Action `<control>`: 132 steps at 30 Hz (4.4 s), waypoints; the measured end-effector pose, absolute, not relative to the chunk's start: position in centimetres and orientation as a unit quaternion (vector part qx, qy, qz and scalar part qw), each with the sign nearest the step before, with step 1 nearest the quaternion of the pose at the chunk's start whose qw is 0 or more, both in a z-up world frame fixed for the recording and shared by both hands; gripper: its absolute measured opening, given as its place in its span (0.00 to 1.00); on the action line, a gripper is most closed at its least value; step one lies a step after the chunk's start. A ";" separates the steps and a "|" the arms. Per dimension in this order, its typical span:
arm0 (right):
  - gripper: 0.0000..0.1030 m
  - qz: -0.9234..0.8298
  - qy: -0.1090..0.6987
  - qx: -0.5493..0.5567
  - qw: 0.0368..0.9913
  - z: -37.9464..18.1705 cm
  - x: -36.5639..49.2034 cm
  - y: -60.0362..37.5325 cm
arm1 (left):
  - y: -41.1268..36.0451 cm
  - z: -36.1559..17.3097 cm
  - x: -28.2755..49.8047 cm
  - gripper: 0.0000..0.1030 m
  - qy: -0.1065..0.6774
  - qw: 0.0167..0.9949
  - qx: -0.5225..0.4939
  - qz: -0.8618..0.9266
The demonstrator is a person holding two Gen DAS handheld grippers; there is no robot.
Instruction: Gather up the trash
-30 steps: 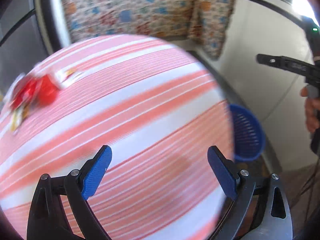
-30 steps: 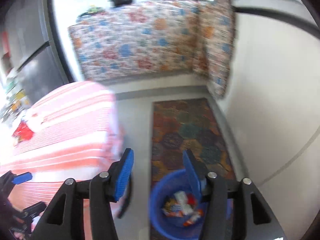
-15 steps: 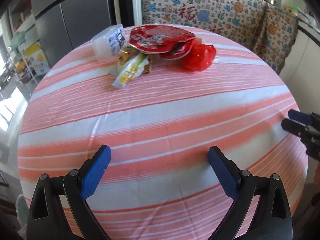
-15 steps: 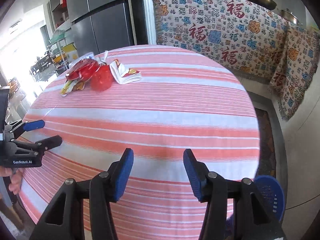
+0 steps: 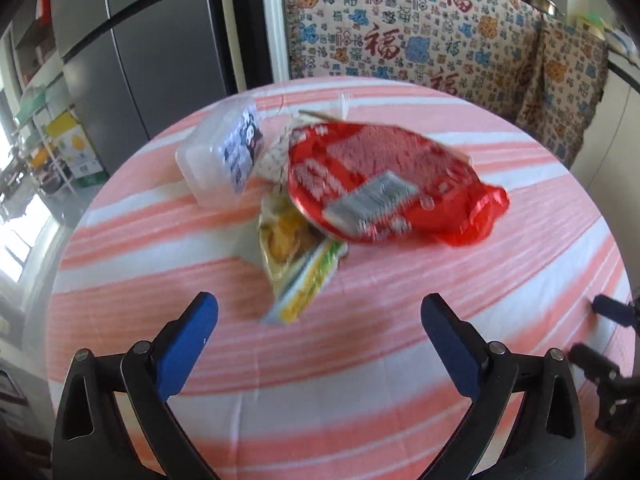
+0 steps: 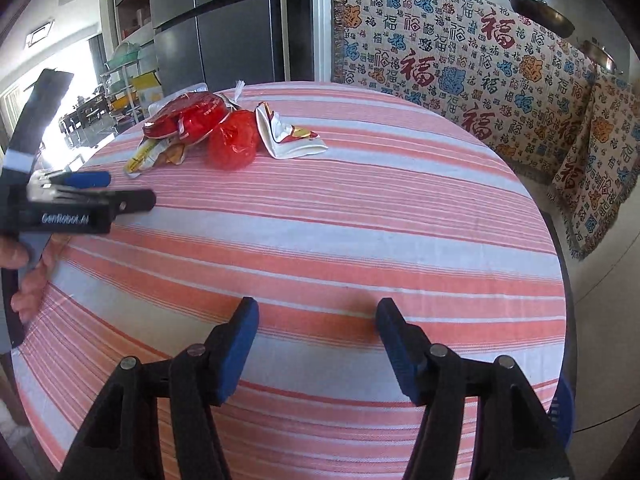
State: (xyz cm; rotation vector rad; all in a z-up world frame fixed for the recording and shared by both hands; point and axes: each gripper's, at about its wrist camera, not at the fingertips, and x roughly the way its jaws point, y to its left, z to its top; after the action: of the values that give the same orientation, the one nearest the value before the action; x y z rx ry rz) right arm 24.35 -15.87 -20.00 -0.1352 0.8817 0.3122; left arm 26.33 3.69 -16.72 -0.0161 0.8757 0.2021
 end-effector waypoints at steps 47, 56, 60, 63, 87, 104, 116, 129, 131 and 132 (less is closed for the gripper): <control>0.60 0.206 0.403 -0.048 0.891 -16.5 30.3 -12.8 | 7.7 -16.7 15.1 0.48 0.410 0.895 -0.088 0.152; 0.37 0.228 0.445 -0.004 0.866 -17.0 38.8 -7.8 | 8.3 -16.8 15.1 0.49 0.408 0.896 -0.107 0.141; 0.10 0.218 0.456 -0.010 0.863 -16.8 39.4 -8.1 | 8.6 -16.7 15.1 0.49 0.410 0.895 -0.117 0.134; 0.09 0.217 0.450 -0.018 0.866 -14.9 37.6 -9.8 | 8.5 -16.6 14.7 0.48 0.409 0.895 -0.127 0.125; 0.60 0.209 0.475 -0.070 0.852 -13.9 22.5 -18.6 | 2.1 -16.2 10.3 0.82 0.438 0.894 -0.093 0.009; 0.57 0.196 0.567 -0.167 0.782 -14.9 28.2 -13.4 | 0.7 -15.9 13.4 0.56 0.474 0.880 -0.011 0.042; 0.03 0.194 0.556 -0.089 0.803 -11.8 27.3 -18.2 | -1.6 -13.1 12.4 0.33 0.437 0.897 -0.057 -0.029; 0.03 0.144 0.533 -0.022 0.833 -9.9 25.3 -27.2 | -9.9 -11.1 16.6 0.29 0.423 0.899 -0.051 -0.102; 0.03 0.130 0.532 -0.013 0.836 -10.0 24.9 -29.3 | -11.6 -10.8 17.3 0.29 0.423 0.897 -0.047 -0.117; 0.03 0.121 0.532 -0.008 0.838 -10.0 24.7 -30.4 | -12.5 -10.6 17.7 0.29 0.423 0.897 -0.044 -0.125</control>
State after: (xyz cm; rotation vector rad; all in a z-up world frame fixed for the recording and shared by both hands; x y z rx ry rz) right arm 24.71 -30.43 -10.00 -0.0162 1.1259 0.2552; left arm 17.68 -12.51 -10.59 -0.0919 0.8757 -0.2592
